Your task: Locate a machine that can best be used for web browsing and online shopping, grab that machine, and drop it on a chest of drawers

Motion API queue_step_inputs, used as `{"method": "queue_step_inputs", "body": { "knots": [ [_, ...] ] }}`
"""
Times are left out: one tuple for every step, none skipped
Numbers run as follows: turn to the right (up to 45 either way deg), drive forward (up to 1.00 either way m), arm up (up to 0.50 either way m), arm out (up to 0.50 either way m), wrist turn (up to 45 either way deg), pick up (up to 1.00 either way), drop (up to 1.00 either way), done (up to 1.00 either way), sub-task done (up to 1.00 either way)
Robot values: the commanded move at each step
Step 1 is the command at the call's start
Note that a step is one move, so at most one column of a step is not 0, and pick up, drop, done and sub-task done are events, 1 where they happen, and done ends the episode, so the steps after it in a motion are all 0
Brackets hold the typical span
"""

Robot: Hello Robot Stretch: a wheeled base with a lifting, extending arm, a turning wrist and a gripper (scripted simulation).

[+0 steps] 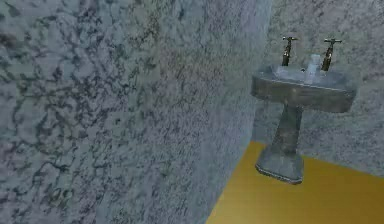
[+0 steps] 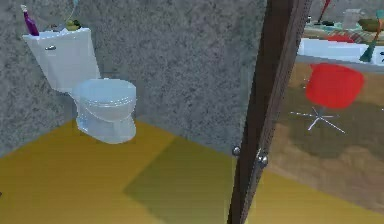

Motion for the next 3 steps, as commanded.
{"method": "queue_step_inputs", "body": {
  "knots": [
    [45.0,0.0,0.0,0.0,0.0,0.0,0.0,0.0,0.0],
    [45.0,0.0,0.0,0.0,0.0,0.0,0.0,0.0,0.0],
    [45.0,0.0,0.0,0.0,0.0,0.0,0.0,0.0,0.0]
  ]
}}
